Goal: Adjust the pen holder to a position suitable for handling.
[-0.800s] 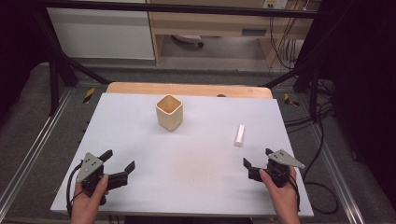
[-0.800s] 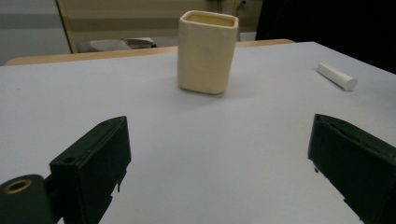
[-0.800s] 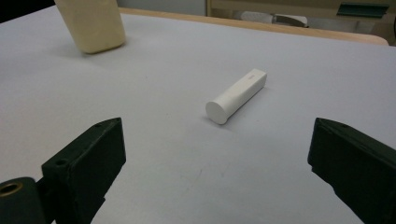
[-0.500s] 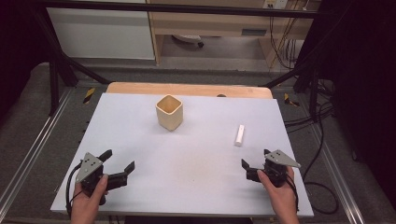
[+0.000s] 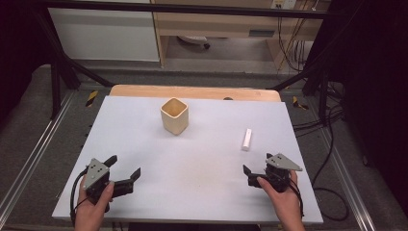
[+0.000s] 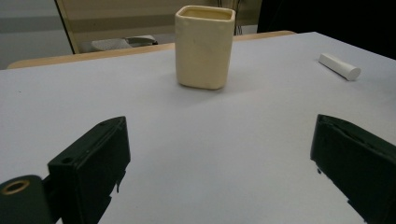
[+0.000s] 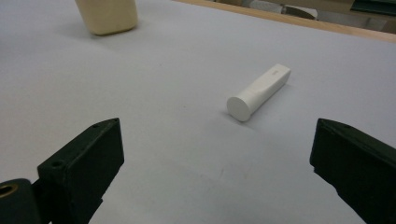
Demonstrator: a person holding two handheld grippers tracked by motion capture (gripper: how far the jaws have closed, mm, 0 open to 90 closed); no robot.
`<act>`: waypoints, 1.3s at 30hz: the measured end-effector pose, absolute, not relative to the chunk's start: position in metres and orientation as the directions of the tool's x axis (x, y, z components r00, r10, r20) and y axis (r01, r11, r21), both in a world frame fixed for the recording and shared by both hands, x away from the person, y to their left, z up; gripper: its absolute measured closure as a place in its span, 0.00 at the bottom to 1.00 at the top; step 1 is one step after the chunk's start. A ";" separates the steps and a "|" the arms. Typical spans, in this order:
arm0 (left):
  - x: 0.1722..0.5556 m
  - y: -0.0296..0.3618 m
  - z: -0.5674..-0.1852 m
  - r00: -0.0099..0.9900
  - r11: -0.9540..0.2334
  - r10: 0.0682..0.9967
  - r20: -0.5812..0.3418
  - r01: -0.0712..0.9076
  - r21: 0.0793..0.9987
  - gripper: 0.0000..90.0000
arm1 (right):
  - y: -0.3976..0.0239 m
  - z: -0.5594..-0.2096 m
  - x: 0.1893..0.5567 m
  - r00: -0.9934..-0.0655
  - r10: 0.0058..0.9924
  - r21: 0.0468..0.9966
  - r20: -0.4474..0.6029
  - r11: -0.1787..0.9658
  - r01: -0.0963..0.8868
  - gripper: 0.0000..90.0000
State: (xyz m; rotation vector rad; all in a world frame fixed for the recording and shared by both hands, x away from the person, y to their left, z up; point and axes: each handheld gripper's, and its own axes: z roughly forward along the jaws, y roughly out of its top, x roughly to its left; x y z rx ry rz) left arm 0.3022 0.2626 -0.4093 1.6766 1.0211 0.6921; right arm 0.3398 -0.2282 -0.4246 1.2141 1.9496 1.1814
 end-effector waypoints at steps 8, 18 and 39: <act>0.302 0.261 -0.410 0.480 -0.147 0.877 -0.017 0.302 0.942 0.06 | -0.214 -0.409 0.363 -0.469 0.882 0.882 -0.034 0.247 0.402 0.04; 0.301 0.260 -0.410 0.479 -0.163 0.878 -0.003 0.304 0.938 0.06 | -0.201 -0.396 0.399 -0.446 0.894 0.873 -0.050 0.256 0.414 0.04; 0.302 0.259 -0.412 0.483 -0.169 0.876 -0.003 0.311 0.935 0.06 | -0.208 -0.439 0.448 -0.323 0.946 0.797 -0.023 0.213 0.566 0.12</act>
